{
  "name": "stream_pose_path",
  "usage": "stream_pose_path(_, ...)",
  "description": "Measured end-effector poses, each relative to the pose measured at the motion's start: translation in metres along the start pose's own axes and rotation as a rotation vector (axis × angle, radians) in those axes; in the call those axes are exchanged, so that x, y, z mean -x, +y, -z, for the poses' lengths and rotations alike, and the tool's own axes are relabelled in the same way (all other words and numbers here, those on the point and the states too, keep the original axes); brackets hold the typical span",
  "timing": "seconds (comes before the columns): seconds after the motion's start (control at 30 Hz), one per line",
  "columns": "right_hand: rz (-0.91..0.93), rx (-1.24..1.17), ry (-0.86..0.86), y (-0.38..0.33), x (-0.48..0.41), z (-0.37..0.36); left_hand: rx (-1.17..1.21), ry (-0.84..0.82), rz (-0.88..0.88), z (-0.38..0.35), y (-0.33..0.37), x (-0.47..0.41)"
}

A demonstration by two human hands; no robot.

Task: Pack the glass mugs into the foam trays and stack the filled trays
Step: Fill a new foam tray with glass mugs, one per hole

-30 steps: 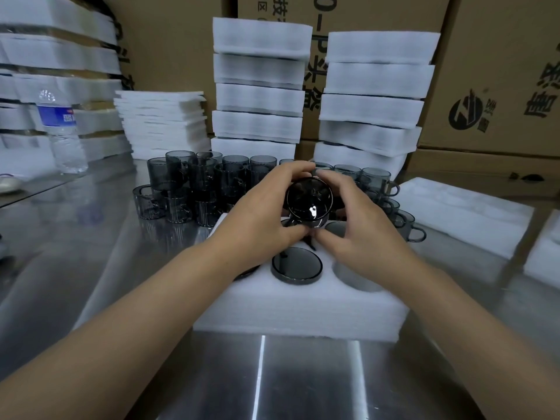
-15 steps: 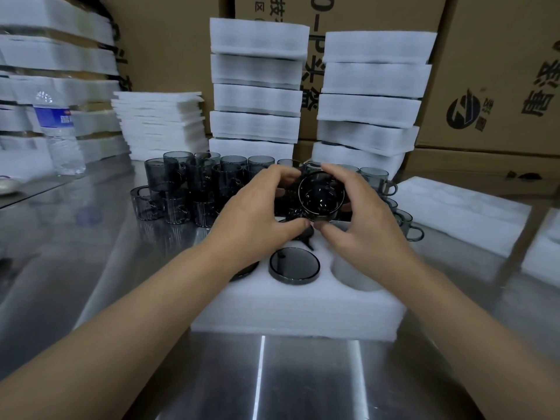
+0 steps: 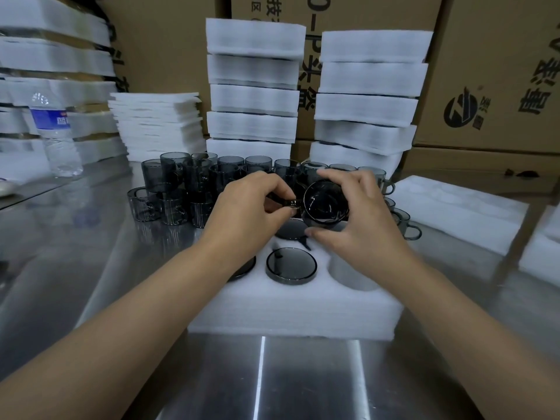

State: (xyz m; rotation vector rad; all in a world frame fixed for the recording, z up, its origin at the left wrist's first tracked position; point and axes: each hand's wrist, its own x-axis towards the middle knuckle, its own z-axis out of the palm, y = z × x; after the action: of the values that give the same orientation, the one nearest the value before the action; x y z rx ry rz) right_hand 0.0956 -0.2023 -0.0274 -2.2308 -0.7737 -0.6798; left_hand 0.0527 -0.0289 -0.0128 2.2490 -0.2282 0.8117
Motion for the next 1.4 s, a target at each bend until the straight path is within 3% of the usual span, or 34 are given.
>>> stream_pose_path(0.27,0.019,0.0,-0.037,-0.003,0.002,0.002,0.054,0.03,-0.028,-0.002,0.0,0.0)
stream_pose_path(0.73,0.226,0.067,-0.165,-0.009,0.006,0.014,0.117,0.065,0.043,0.0,-0.003,-0.002)
stream_pose_path(0.9,0.148,0.015,-0.15,-0.009,0.003,0.017,0.035,0.033,0.021,-0.001,-0.004,-0.001)
stream_pose_path(1.07,-0.092,-0.309,-0.156,-0.009,0.001,0.027,-0.013,-0.063,-0.014,-0.002,-0.006,-0.001)
stream_pose_path(1.2,-0.143,-0.428,-0.335,-0.003,-0.004,0.043,-0.075,-0.158,-0.066,-0.003,-0.006,0.002)
stream_pose_path(1.3,-0.18,-0.457,-0.561,0.003,-0.005,0.053,-0.138,-0.196,-0.029,-0.004,-0.007,0.002)
stream_pose_path(1.4,-0.183,-0.486,-0.672,0.006,-0.005,0.058,-0.163,-0.21,0.021,-0.003,-0.008,0.001)
